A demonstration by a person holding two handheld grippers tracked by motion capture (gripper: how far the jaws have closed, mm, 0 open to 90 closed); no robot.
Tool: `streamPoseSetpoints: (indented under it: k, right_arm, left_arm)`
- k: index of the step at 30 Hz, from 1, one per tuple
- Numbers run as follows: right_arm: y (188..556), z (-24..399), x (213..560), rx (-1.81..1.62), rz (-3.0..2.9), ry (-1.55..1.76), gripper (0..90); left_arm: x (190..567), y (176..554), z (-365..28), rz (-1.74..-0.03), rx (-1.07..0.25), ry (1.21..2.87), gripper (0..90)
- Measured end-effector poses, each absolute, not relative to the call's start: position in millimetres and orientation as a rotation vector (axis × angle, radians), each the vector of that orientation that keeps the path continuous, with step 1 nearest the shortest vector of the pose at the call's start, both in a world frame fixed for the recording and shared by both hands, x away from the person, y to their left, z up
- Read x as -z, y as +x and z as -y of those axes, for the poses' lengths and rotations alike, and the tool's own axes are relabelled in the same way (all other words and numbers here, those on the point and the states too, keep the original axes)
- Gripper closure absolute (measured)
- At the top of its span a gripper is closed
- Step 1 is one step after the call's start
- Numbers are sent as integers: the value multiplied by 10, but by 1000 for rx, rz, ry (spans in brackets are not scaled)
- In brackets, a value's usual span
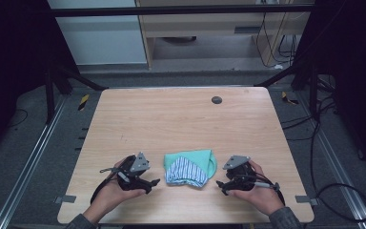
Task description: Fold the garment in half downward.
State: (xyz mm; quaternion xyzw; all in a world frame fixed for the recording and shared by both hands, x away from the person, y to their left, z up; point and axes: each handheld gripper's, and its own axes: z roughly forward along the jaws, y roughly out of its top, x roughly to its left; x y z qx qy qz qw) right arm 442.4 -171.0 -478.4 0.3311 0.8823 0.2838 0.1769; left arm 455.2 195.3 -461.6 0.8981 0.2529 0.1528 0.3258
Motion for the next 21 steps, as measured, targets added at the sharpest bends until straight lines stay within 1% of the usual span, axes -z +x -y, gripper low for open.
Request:
streamPoseSetpoints:
  k: [3,5,7,14,17,21]
  right_arm:
    - [4532,1791,4817,-798,-2466,1024,104]
    - [4598,1823,4843,-803,-2445,1055,80]
    - [4658,1840,4856,-803,-2422,1103,63]
    - [4893,1952,4870,-820,-2352,1206,62]
    - [5001,1996,4891,-804,-2335,1227,64]
    - [5125,2041,4894,-818,-2297,1264,62]
  left_arm:
    - [4643,4675,-2045,-728,-370,2350,128]
    - [4672,4754,-2111,-764,-388,2343,114]
    - [4701,4831,-2174,-811,-377,2336,94]
    - [4790,5056,-2383,-915,-364,2306,75]
    - [4826,5148,-2450,-966,-366,2259,75]
    - [4881,5290,-2542,-1041,-421,2224,64]
